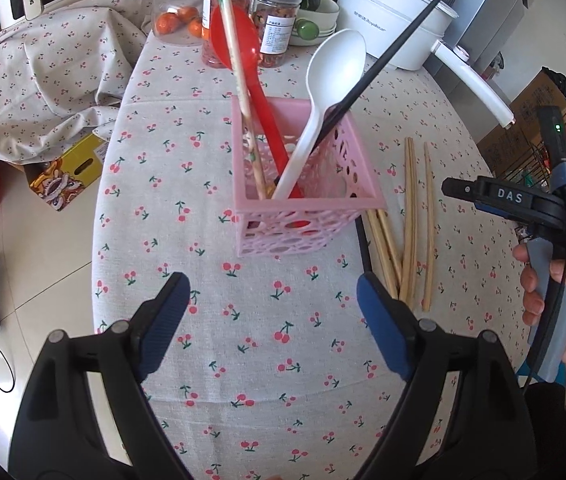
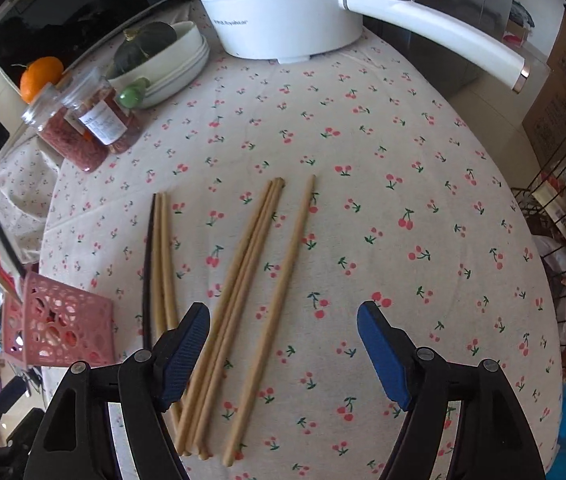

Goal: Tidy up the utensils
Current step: 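Move the open right tool over the loose wooden chopsticks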

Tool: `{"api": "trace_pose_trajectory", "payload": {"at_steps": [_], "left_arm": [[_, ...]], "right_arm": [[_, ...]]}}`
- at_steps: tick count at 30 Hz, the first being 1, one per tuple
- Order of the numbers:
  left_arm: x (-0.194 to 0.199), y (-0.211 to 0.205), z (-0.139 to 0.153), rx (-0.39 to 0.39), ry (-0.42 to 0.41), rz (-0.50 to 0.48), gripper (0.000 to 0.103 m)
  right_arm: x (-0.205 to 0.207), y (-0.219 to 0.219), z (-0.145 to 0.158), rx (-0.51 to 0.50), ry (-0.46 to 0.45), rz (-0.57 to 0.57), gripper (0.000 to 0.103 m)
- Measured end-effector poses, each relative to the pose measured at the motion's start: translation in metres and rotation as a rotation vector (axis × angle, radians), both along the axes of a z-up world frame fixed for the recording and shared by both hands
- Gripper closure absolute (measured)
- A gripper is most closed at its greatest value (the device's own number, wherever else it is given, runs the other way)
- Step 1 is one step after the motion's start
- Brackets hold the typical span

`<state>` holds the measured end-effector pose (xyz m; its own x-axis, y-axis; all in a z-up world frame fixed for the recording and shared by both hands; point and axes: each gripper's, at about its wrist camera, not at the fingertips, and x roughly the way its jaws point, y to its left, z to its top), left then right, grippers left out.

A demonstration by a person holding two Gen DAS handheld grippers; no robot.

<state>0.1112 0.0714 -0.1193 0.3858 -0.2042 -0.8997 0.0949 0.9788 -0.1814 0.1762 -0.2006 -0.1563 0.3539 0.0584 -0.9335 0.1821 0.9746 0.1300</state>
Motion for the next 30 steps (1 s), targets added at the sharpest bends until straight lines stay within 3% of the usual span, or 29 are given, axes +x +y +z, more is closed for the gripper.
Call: {"api": "trace_pose_trajectory", "payload": {"at_steps": [6, 12, 14, 15, 22, 26, 30], "left_arm": [[-0.001, -0.012, -0.003, 0.006, 0.01, -0.03, 0.018], [-0.003, -0.021, -0.006, 0.029, 0.014, -0.058, 0.018], [-0.004, -0.024, -0.005, 0.032, 0.009, -0.065, 0.018], [-0.006, -0.027, -0.005, 0.034, 0.007, -0.07, 0.018], [-0.015, -0.048, 0.003, 0.045, -0.015, -0.146, 0.018], [-0.023, -0.07, 0.007, 0.056, -0.026, -0.209, 0.018], [-0.025, -0.094, 0.005, 0.075, -0.022, -0.269, 0.018]], "right_arm": [[0.02, -0.012, -0.03, -0.013, 0.079, -0.025, 0.026], [0.032, 0.004, -0.037, -0.14, 0.093, 0.046, 0.024], [0.031, 0.005, -0.037, -0.148, 0.098, 0.055, 0.029], [0.031, 0.004, -0.036, -0.148, 0.1, 0.06, 0.031], [0.021, -0.016, -0.028, -0.123, 0.104, 0.088, 0.084], [0.016, -0.036, -0.027, -0.046, 0.122, 0.099, 0.096], [0.008, -0.051, -0.023, 0.054, 0.125, 0.102, 0.096]]}}
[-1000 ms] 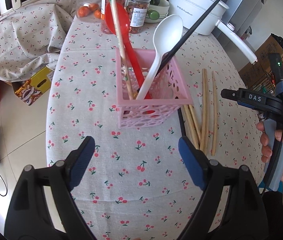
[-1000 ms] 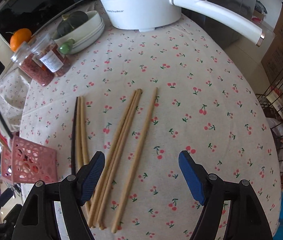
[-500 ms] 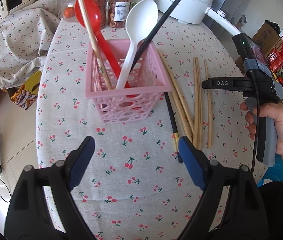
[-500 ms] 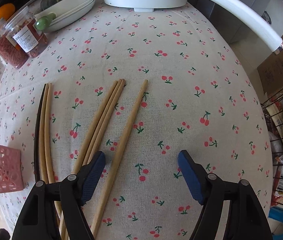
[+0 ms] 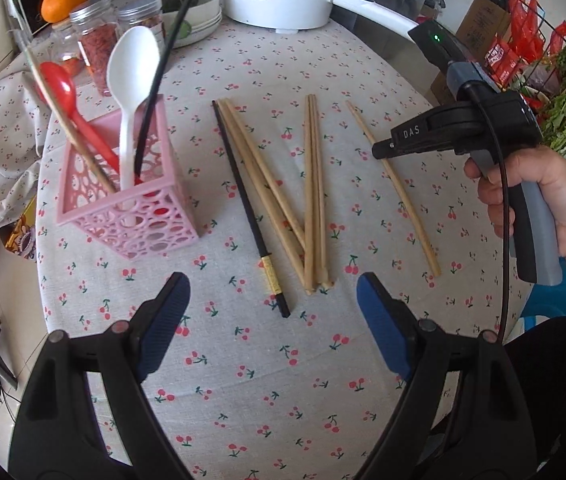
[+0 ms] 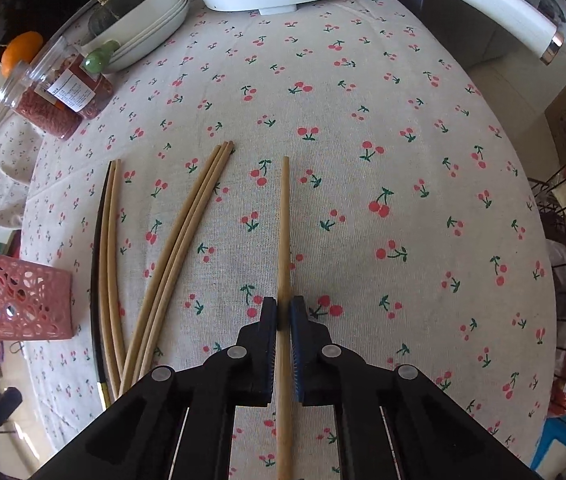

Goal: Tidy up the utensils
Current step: 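Move the open right tool over the loose wooden chopsticks, then grasp a wooden chopstick with the right tool while the left tool grasps two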

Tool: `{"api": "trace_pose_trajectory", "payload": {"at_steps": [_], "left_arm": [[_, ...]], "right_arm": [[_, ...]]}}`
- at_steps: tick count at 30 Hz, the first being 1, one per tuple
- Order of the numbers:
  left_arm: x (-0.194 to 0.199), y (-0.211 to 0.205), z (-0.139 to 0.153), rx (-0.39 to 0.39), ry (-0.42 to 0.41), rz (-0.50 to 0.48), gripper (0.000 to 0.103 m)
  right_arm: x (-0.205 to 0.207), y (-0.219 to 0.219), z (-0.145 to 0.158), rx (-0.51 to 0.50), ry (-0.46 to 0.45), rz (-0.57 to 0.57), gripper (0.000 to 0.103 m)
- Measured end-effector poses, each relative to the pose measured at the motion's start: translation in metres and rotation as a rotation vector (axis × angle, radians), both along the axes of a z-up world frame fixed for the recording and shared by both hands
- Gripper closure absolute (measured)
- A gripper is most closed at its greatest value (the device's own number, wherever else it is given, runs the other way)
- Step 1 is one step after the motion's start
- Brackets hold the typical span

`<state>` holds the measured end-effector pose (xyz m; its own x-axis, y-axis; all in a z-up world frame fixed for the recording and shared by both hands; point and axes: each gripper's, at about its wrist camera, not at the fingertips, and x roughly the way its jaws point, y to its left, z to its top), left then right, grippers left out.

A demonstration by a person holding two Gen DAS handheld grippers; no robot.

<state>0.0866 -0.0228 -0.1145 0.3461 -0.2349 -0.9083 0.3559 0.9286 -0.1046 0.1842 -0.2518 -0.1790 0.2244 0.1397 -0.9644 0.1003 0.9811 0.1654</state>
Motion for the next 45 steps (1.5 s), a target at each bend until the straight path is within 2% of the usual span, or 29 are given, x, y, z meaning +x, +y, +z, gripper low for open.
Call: {"api": "trace_pose_trajectory", "payload": {"at_steps": [4, 9, 11, 12, 14, 15, 21, 26, 29, 32, 42, 45], "left_arm": [[0.009, -0.024, -0.005, -0.01, 0.031, -0.02, 0.019], [0.032, -0.061, -0.012, -0.02, 0.065, -0.045, 0.041], [0.048, -0.075, -0.016, -0.021, 0.077, -0.053, 0.057], [0.057, -0.082, -0.019, -0.011, 0.078, -0.056, 0.068], [0.076, -0.093, -0.026, 0.031, 0.082, -0.05, 0.082], [0.085, -0.097, -0.03, 0.046, 0.088, -0.045, 0.084], [0.123, -0.113, -0.045, 0.108, 0.106, -0.014, 0.087], [0.14, -0.117, -0.059, 0.121, 0.163, 0.013, 0.09], [0.147, -0.12, -0.062, 0.157, 0.155, 0.024, 0.09], [0.155, -0.124, -0.069, 0.16, 0.183, 0.027, 0.09], [0.181, -0.147, -0.07, 0.215, 0.172, 0.018, 0.093], [0.165, -0.146, -0.057, 0.168, 0.128, 0.014, 0.093]], "right_arm": [[-0.008, -0.016, 0.016, 0.043, -0.036, -0.004, 0.096], [-0.021, -0.034, 0.037, 0.08, -0.077, -0.01, 0.096], [-0.028, -0.041, 0.043, 0.095, -0.087, -0.007, 0.096], [-0.029, -0.043, 0.044, 0.104, -0.09, -0.006, 0.096], [-0.029, -0.044, 0.046, 0.115, -0.093, -0.005, 0.096], [-0.028, -0.046, 0.047, 0.119, -0.093, -0.004, 0.096], [-0.018, -0.039, 0.044, 0.135, -0.093, 0.009, 0.096], [-0.014, -0.042, 0.041, 0.143, -0.085, 0.006, 0.096], [-0.013, -0.047, 0.041, 0.151, -0.085, 0.001, 0.096], [-0.014, -0.05, 0.04, 0.155, -0.081, -0.004, 0.096], [-0.013, -0.052, 0.042, 0.16, -0.085, -0.021, 0.096], [-0.018, -0.05, 0.052, 0.168, -0.127, -0.015, 0.096]]}}
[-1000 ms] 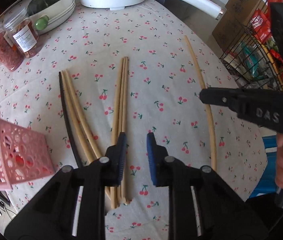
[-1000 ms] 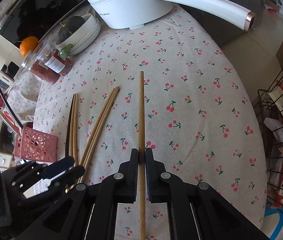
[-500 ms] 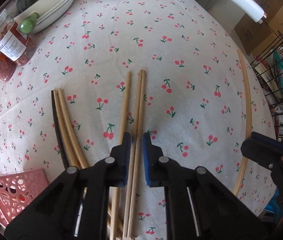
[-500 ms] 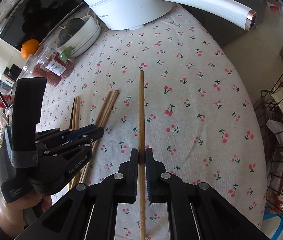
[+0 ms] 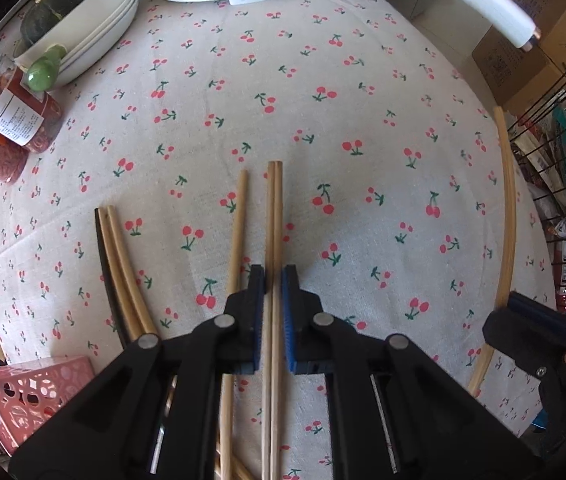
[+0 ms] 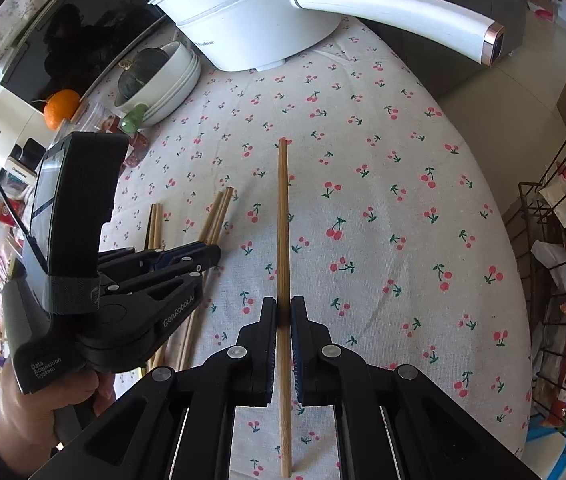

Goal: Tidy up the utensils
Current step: 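Grasp a wooden chopstick with the right tool while the left tool grasps two, then drop the wooden chopsticks into the pink basket with the left tool while the right tool lifts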

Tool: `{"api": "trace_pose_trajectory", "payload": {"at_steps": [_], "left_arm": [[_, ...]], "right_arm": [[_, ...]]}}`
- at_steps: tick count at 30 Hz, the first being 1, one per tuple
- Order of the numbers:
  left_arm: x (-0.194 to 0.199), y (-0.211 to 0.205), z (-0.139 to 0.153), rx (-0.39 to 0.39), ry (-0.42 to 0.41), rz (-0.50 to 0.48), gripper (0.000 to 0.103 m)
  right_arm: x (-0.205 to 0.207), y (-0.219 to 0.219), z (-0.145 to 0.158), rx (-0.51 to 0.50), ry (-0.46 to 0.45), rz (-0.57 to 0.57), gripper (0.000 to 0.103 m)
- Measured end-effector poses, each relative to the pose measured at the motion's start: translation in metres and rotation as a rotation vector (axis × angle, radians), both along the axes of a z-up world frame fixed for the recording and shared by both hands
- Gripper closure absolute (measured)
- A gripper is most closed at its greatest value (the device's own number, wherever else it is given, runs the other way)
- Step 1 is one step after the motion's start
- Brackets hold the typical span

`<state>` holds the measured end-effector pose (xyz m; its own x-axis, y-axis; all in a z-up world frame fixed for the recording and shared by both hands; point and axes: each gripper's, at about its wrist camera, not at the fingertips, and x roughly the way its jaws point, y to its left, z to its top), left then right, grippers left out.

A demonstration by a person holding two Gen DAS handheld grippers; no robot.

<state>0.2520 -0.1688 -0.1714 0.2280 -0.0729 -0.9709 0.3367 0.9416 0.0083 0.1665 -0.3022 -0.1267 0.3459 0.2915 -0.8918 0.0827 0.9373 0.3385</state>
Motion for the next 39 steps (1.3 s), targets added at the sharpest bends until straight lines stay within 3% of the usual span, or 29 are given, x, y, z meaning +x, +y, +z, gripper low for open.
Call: {"api": "trace_pose_trajectory", "payload": {"at_steps": [7, 12, 21, 28, 34, 39], "left_arm": [[-0.051, 0.021, 0.057, -0.108, -0.149, -0.028, 0.093], [-0.092, 0.059, 0.089, -0.167, -0.248, -0.028, 0.093], [-0.143, 0.133, 0.114, -0.285, -0.362, 0.045, 0.093], [-0.156, 0.173, 0.127, -0.372, -0.448, 0.099, 0.093], [-0.176, 0.205, 0.165, -0.456, -0.585, 0.124, 0.093], [-0.191, 0.235, 0.197, -0.521, -0.761, 0.198, 0.093]], "right_arm": [[-0.022, 0.017, 0.033, 0.024, -0.101, 0.032, 0.096], [-0.039, 0.035, 0.055, 0.015, -0.17, 0.064, 0.096], [-0.06, 0.066, 0.083, -0.031, -0.292, 0.137, 0.096], [-0.063, 0.086, 0.1, -0.015, -0.336, 0.185, 0.096], [-0.068, 0.101, 0.117, -0.012, -0.391, 0.213, 0.096], [-0.072, 0.11, 0.126, -0.004, -0.422, 0.23, 0.096]]}}
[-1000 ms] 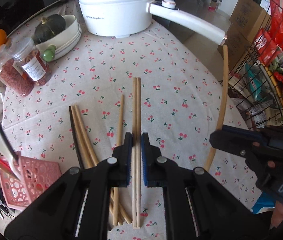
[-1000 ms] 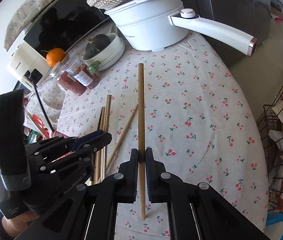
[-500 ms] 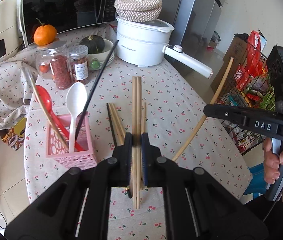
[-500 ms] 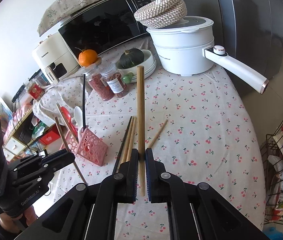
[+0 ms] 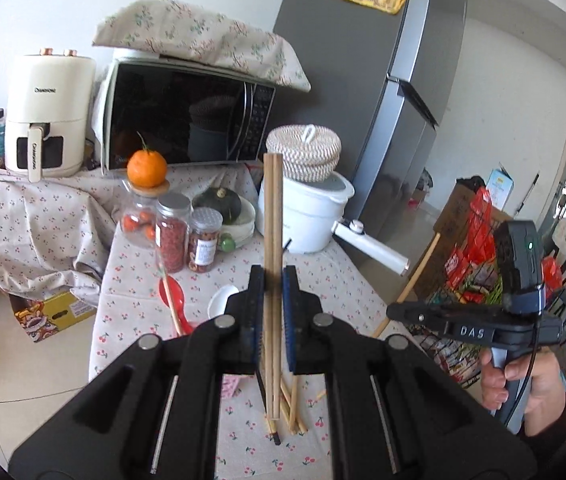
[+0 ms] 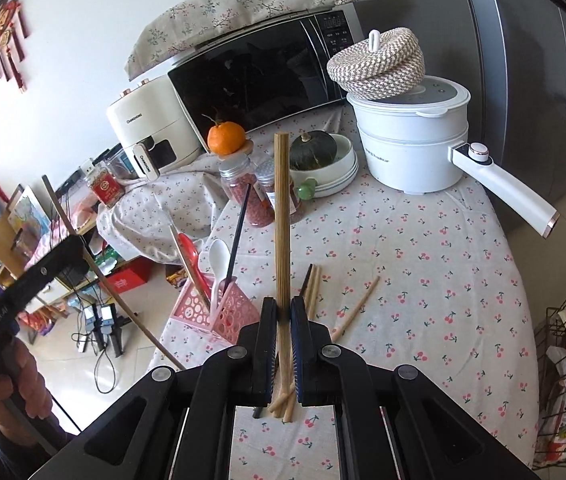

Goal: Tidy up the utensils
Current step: 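Drop the wooden chopsticks into the pink basket with the left tool while the right tool lifts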

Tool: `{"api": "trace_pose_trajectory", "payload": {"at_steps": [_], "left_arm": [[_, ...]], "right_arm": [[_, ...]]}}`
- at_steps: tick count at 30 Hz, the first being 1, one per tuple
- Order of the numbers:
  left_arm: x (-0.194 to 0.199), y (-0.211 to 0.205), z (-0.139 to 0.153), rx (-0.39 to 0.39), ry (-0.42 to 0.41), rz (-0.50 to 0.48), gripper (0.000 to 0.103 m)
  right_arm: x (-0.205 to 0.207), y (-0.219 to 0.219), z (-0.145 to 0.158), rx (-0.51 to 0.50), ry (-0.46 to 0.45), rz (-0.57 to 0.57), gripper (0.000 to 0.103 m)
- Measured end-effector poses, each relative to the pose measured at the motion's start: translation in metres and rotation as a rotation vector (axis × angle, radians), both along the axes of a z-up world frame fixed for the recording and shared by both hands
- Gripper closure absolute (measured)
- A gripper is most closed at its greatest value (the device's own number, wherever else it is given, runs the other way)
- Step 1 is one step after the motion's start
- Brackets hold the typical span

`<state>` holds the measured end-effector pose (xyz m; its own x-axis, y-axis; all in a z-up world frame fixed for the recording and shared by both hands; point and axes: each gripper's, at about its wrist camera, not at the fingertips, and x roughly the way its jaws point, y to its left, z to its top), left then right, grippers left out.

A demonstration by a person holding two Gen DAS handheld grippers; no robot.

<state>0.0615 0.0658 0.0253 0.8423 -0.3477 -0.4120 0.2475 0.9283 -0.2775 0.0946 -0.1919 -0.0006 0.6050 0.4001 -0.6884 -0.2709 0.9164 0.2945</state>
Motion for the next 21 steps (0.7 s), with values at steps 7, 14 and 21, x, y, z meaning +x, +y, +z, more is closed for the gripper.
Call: {"api": "trace_pose_trajectory", "payload": {"at_steps": [7, 14, 21], "left_arm": [[0.003, 0.017, -0.004, -0.014, -0.133, 0.128, 0.093], [0.028, 0.026, -0.03, -0.015, -0.104, 0.174, 0.093], [0.052, 0.021, -0.064, 0.005, -0.01, 0.171, 0.093]], "right_arm": [[0.003, 0.004, -0.006, -0.004, 0.013, -0.001, 0.096], [-0.002, 0.01, -0.002, 0.012, -0.009, 0.02, 0.096], [-0.007, 0.019, 0.011, 0.066, -0.051, 0.044, 0.096]]}}
